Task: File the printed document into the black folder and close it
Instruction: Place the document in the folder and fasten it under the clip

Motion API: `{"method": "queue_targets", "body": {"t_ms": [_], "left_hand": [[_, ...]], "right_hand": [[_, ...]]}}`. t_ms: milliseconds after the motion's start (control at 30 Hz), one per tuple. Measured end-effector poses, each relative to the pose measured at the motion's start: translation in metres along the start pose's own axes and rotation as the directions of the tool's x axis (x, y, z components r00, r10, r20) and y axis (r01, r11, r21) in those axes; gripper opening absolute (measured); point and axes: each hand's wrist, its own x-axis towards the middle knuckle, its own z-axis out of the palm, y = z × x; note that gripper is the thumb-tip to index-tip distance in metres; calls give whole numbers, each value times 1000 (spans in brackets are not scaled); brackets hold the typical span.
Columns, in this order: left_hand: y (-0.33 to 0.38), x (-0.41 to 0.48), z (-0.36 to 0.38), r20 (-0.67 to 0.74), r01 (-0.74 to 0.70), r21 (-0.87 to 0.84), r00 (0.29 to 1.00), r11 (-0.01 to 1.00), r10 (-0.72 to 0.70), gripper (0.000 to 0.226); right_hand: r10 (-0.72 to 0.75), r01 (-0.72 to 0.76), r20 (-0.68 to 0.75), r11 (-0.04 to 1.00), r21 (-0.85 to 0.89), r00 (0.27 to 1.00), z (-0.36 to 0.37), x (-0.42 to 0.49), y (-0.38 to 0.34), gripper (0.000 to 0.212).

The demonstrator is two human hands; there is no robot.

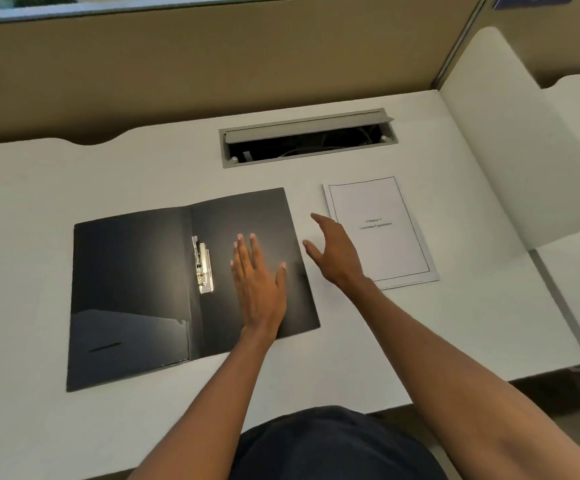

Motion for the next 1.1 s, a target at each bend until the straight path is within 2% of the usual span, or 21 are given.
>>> {"method": "queue_targets", "body": {"t_ms": [267,367,600,767,867,1100], "left_hand": [[118,-2,61,79,3,-89,997,996,4,79],[125,2,72,127,42,-103,991,994,-28,77],[157,17,102,187,308,-132,941,942,-282,66],[168,29,112,174,436,-99,893,895,-415,36],[173,33,116,172,518,-101,850,849,-498,22],[181,35,123,146,575,-161,818,802,-557,35]], "right_hand": [[97,-99,-48,994,-39,994,-95,4,98,62],[102,-105,-66,994,-40,993,-105,4,109,62],[192,-204,-98,970,-133,976,-134,12,147,63],[344,-351,-68,911,-215,936,-139,15,158,65],[375,-379,-57,902,-207,925,-139,17,159,58],[409,-405,12,907,-115,912,-134,19,155,49]]}}
